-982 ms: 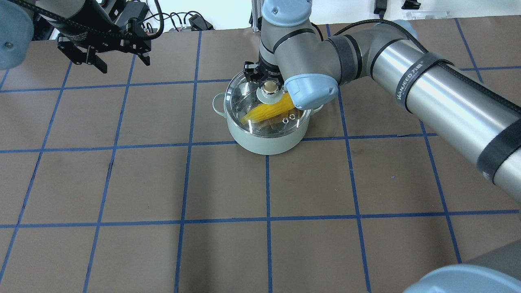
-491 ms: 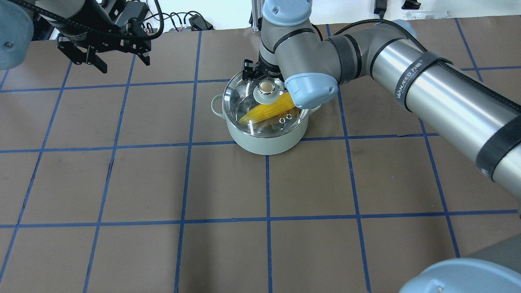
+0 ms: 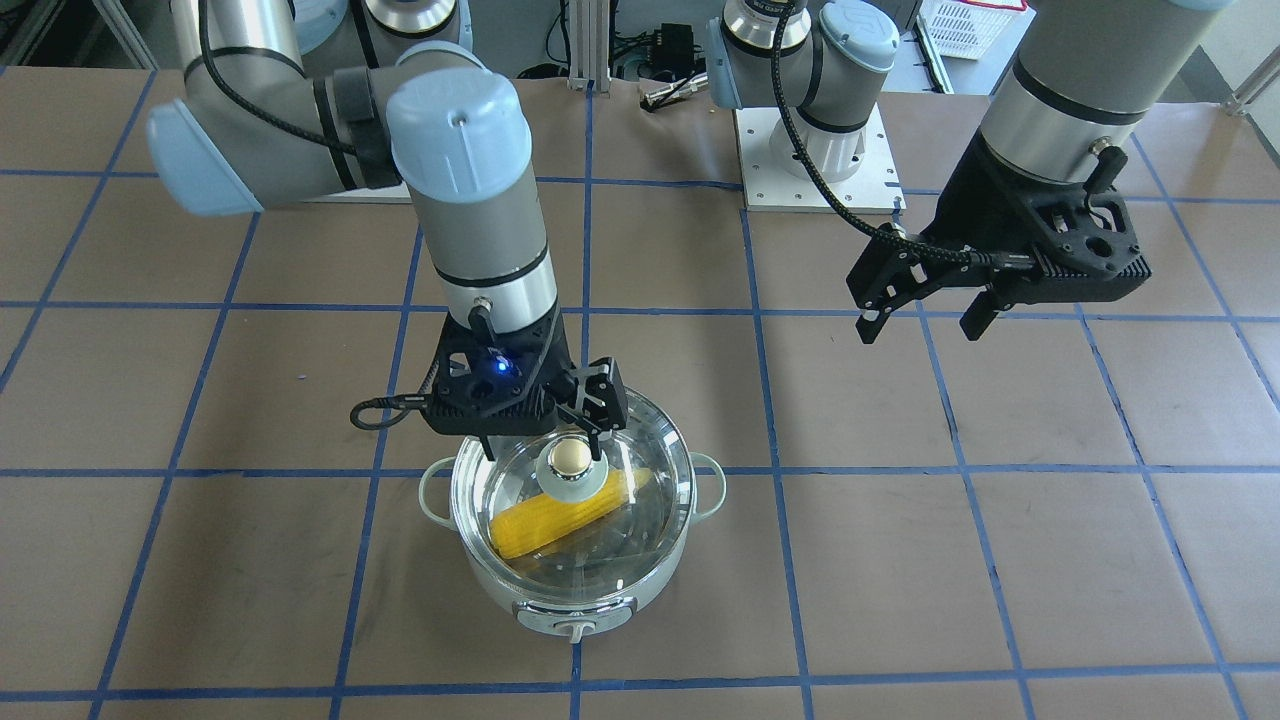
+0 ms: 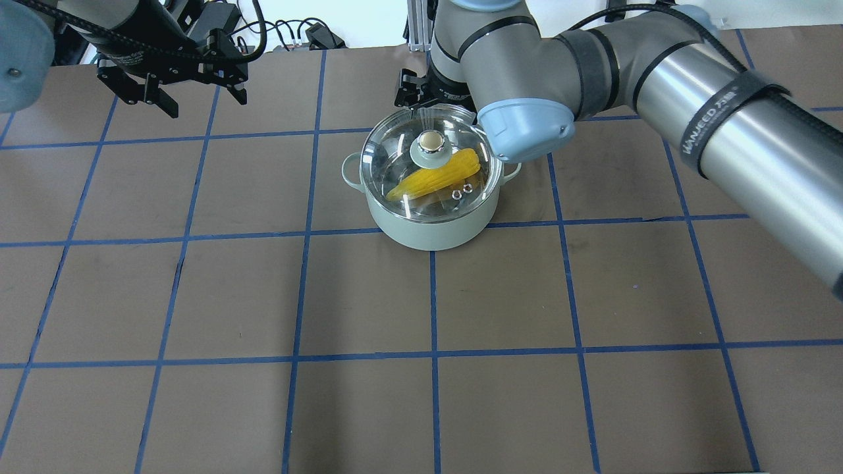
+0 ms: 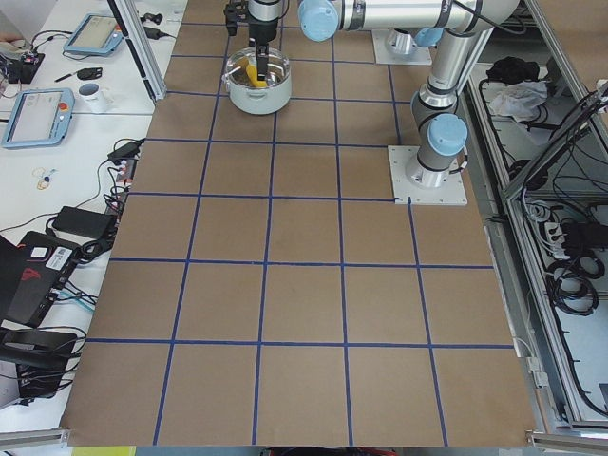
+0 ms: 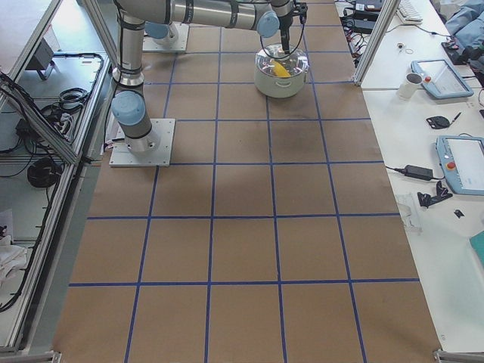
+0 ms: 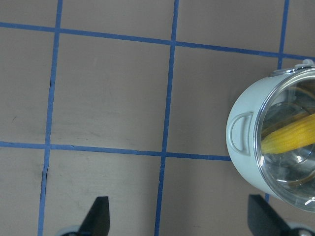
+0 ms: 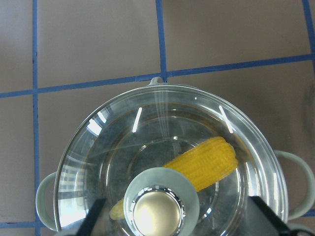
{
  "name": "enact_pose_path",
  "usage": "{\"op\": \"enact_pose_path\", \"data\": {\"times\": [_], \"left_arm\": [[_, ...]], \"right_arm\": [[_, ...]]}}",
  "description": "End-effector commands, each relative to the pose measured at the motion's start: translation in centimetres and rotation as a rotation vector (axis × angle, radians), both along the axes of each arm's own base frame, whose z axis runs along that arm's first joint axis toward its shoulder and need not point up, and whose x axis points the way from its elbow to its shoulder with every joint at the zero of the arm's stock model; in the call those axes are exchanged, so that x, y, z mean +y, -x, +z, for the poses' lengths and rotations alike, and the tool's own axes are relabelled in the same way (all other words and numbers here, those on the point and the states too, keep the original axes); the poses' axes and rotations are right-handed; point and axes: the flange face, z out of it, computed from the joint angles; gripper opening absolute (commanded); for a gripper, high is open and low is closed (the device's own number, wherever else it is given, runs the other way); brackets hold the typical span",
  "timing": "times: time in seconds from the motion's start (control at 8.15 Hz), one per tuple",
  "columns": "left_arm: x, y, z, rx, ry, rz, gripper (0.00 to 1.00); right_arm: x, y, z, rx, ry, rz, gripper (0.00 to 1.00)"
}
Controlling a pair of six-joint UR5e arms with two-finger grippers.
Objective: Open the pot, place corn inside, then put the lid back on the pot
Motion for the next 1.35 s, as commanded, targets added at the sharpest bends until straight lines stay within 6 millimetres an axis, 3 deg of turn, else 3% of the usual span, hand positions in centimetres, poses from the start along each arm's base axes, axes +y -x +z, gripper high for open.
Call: {"op": "enact_pose_path", "data": {"times": [0.0,0.25,0.37,0.49,0.74,0.86,1.23], "left_arm": [[0.0,0.1,0.0,0.015,0.000,-0.001,1.00],[0.1,0.1,0.1,0.010,0.001,-0.001,1.00],[0.2,0.1,0.2,0.008,0.004,-0.001,1.00],[0.2,0.2,0.2,0.007,0.002,-0.003,1.00],[0.3,0.2,0.2,0.007,0.004,-0.001,1.00],[0.5,0.2,0.6,0.006,0.010,-0.001,1.00],[1.4,0.2,1.4,-0.012,0.012,-0.003,1.00]], "right_arm": [[4.1,4.2,7.1,0.025,-0.062,-0.033,1.00],[7.6,10.2,11.3,0.092,-0.153,0.036,1.00],[8.9,12.9,11.9,0.109,-0.232,0.033,1.00],[9.6,14.7,12.8,0.116,-0.242,0.062,1.00],[8.7,19.6,12.7,0.115,-0.270,0.037,1.00],[8.4,20.9,12.8,0.109,-0.266,0.015,1.00],[8.4,20.8,12.7,0.103,-0.263,0.014,1.00]]}}
